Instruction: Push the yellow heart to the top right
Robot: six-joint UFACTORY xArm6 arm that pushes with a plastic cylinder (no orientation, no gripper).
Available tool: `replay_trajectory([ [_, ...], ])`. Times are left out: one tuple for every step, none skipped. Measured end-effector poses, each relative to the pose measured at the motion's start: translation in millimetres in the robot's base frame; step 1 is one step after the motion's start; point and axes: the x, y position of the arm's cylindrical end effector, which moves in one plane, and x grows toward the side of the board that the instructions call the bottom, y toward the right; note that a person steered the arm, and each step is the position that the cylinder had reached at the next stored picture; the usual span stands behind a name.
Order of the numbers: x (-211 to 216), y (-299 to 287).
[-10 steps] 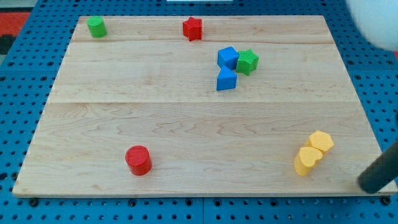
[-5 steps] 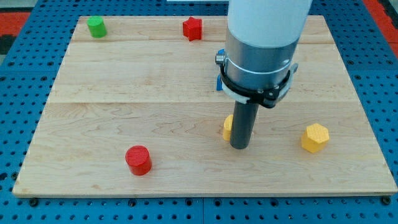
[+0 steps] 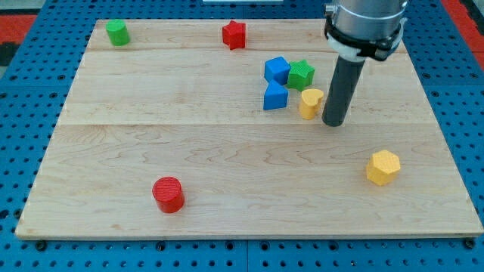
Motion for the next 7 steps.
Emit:
replay_trajectory([
  [-13, -49],
  [-42, 5],
  [-53, 32],
  [-97, 34],
  [-108, 55],
  [-131, 52],
  [-169, 59],
])
